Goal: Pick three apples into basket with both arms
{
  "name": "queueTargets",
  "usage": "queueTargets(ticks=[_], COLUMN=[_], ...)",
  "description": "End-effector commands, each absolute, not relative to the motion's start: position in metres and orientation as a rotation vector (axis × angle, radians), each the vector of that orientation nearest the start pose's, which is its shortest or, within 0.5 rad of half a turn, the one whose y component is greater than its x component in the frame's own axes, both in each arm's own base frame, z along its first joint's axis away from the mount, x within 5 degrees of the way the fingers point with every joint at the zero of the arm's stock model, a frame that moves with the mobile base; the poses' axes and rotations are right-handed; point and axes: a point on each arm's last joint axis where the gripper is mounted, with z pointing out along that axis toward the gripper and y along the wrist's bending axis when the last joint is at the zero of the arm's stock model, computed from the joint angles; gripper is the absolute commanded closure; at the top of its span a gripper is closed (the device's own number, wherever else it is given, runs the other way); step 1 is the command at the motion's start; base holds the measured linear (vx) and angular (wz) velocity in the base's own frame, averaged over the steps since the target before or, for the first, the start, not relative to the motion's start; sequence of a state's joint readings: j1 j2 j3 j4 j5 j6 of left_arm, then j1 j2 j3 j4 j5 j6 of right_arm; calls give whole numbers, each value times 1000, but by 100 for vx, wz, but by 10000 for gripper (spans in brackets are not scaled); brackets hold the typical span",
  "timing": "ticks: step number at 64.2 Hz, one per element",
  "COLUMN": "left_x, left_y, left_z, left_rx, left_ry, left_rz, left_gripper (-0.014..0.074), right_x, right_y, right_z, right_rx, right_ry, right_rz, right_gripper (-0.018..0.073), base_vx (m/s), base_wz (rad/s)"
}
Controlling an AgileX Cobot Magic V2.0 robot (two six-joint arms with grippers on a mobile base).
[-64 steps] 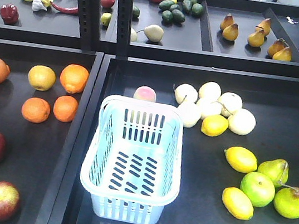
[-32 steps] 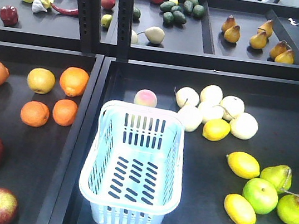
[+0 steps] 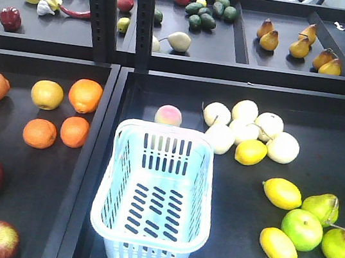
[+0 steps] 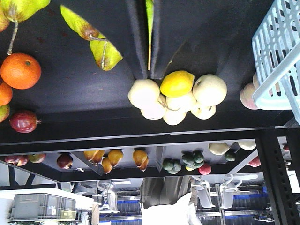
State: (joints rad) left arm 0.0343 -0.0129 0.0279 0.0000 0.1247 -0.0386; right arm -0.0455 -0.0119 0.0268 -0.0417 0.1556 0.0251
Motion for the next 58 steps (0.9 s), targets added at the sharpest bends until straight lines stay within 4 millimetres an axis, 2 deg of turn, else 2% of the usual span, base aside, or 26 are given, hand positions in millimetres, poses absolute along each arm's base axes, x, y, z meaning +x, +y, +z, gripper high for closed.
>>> queueTargets(ticks=[1,58], left_x=[54,54], left_y=[2,2], left_z=[209,210], left_rx=[-58,-58], left_ry=[1506,1499], left_rz=[-3,-3], left_gripper=[602,602], right_x=[56,56], right_y=[-3,-3], right_z=[193,193], right_rx=[19,19], right_ry=[1584,1584], right_rz=[-66,-66], right_gripper=[564,564], base_vx=[0,0], base_wz=[0,0])
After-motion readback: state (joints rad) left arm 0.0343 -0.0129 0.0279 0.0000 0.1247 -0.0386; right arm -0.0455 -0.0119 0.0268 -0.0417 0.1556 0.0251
